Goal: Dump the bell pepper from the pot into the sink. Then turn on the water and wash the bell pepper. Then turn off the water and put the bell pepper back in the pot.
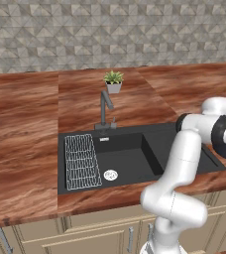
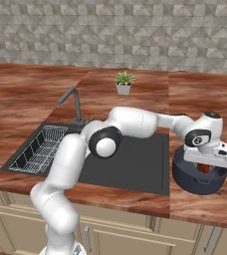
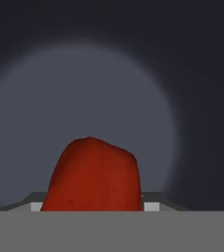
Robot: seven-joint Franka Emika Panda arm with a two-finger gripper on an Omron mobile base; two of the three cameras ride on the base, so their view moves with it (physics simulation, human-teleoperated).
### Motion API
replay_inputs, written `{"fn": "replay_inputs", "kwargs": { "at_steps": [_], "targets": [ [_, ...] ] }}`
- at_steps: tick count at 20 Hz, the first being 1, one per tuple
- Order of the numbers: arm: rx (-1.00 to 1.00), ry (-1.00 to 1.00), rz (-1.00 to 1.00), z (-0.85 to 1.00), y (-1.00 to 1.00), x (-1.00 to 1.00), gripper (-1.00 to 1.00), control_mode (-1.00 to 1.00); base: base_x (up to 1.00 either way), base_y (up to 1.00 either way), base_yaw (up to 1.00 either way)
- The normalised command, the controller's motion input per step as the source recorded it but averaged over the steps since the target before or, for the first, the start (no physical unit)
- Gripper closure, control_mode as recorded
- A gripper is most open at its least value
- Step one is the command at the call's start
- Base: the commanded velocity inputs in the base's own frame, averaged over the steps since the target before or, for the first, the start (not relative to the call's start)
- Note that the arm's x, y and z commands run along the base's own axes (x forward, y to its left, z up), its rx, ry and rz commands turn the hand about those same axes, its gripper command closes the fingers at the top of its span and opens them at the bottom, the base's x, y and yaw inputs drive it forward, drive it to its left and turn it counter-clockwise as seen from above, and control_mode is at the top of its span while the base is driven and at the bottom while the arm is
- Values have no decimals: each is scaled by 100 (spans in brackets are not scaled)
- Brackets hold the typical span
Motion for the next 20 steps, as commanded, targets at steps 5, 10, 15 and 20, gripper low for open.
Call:
{"fn": "replay_inputs", "kwargs": {
  "at_steps": [5, 10, 15, 20],
  "targets": [
    [0, 0, 0, -4, 2, 0, 100, -100, 0, 0, 0],
    [0, 0, 0, 10, 1, 0, -100, -100, 0, 0, 0],
    [-1, 0, 0, 16, 0, 0, -100, -100, 0, 0, 0],
    [-3, 0, 0, 26, 0, 0, -100, -100, 0, 0, 0]
  ]
}}
